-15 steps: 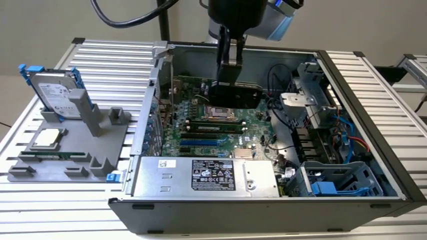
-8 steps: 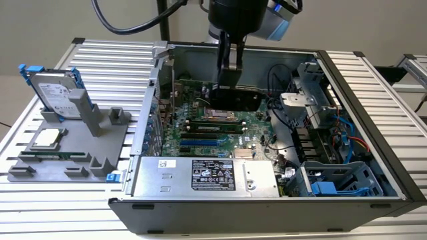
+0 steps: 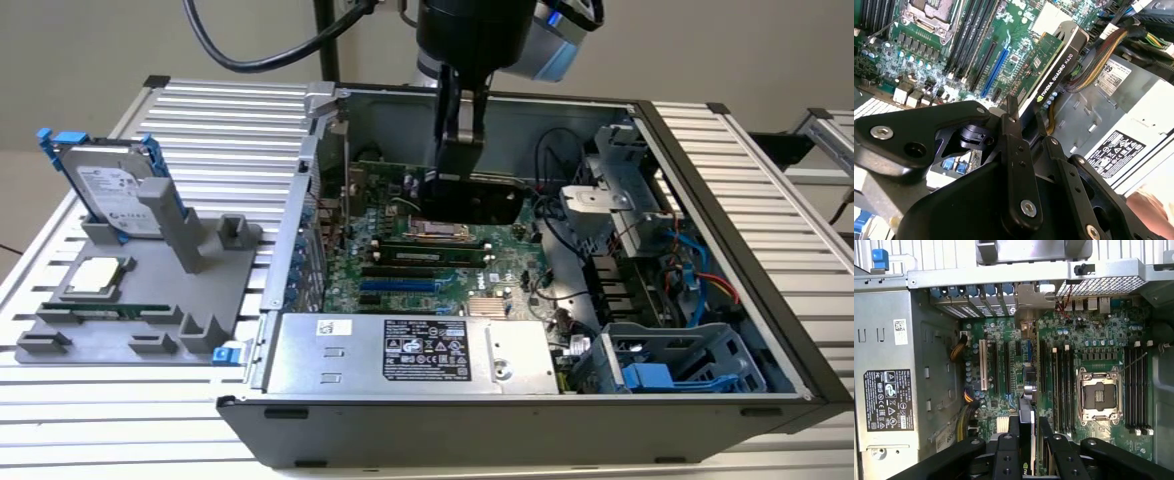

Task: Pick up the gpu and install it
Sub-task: 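Insert the gpu into the slot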

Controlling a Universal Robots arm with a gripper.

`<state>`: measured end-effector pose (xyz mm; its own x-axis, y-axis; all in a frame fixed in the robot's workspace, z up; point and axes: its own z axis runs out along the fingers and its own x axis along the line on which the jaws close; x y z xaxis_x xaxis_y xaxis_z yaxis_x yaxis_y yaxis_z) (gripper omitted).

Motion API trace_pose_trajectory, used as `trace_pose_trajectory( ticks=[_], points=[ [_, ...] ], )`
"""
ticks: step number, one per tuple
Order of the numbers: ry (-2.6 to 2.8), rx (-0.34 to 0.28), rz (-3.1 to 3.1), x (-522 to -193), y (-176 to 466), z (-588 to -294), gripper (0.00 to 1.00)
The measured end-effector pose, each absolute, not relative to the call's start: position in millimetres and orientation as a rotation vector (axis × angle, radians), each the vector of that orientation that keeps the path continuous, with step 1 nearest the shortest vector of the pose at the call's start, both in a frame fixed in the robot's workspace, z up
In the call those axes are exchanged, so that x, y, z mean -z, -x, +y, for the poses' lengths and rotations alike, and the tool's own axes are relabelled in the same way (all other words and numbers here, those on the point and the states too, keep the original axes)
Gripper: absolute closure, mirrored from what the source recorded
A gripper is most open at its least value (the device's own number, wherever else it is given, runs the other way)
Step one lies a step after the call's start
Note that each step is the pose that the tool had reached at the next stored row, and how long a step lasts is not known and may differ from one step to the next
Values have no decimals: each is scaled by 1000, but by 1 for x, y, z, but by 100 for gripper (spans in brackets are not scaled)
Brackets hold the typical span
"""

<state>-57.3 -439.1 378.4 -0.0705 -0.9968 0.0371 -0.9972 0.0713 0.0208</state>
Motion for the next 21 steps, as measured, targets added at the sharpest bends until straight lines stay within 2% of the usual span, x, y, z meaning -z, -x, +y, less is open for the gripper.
trace_pose_trajectory(
  ticks=[21],
  points=[
    [-2107, -29, -2263, -364, 57, -439, 100]
  ],
)
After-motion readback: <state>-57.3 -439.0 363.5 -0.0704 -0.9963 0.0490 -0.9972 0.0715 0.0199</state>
